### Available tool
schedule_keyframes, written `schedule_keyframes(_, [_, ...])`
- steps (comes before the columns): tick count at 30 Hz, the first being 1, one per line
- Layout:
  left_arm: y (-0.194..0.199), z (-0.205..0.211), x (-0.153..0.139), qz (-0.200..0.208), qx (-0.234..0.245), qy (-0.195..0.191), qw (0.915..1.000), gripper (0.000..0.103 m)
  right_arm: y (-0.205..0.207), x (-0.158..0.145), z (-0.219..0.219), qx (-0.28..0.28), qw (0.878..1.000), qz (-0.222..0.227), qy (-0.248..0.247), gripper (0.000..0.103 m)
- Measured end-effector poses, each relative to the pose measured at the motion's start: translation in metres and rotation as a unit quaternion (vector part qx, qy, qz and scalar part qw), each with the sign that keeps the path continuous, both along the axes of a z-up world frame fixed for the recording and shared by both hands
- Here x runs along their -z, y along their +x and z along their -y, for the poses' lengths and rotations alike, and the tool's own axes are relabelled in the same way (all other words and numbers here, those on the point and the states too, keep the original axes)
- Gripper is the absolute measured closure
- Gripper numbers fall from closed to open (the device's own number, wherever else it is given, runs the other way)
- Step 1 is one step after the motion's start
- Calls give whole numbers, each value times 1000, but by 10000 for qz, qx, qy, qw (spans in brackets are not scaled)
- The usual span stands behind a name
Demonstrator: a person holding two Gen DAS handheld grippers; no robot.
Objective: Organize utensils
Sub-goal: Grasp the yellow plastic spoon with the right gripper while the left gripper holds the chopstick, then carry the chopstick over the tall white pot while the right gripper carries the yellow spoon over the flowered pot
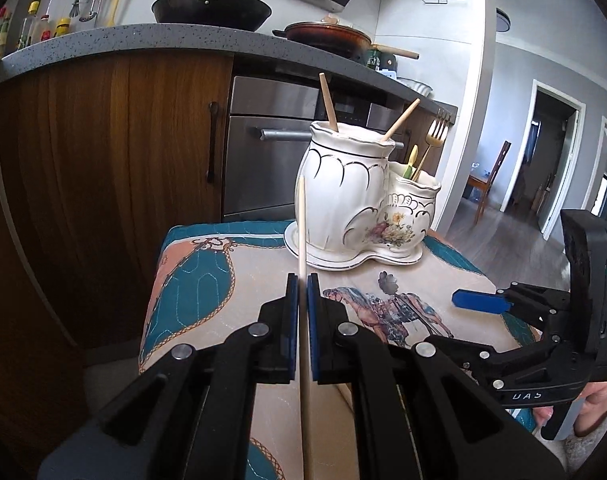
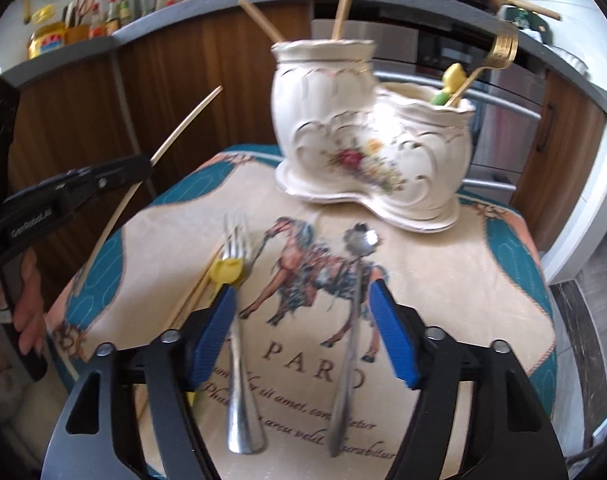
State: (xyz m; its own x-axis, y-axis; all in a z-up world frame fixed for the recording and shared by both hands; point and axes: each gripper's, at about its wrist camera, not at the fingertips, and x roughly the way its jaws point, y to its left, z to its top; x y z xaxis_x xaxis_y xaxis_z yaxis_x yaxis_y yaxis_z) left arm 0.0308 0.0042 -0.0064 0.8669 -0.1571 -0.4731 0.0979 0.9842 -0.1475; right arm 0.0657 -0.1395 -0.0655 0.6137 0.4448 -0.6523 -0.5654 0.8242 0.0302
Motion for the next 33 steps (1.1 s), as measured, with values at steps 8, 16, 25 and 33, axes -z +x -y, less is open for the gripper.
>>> schedule_keyframes(8, [-1,-12,8,-89,71,-260,9996,99,-23,3,-34,-700,9969,-342,-75,77])
schedule_keyframes(16, [-4,-12,7,-50,134,-251,9996,99,-28,15,-50,-701,9954,-438,-489,86])
schedule_keyframes(25, [-7,-9,6,70,149,-178,9997,99,-21,15,-46,-594,9968,-386,-363,92])
schedule_keyframes(33, [-21,-7,-6,504,200,-129,9984,99,-20,-14,-19,-458,9985,-78,284,92])
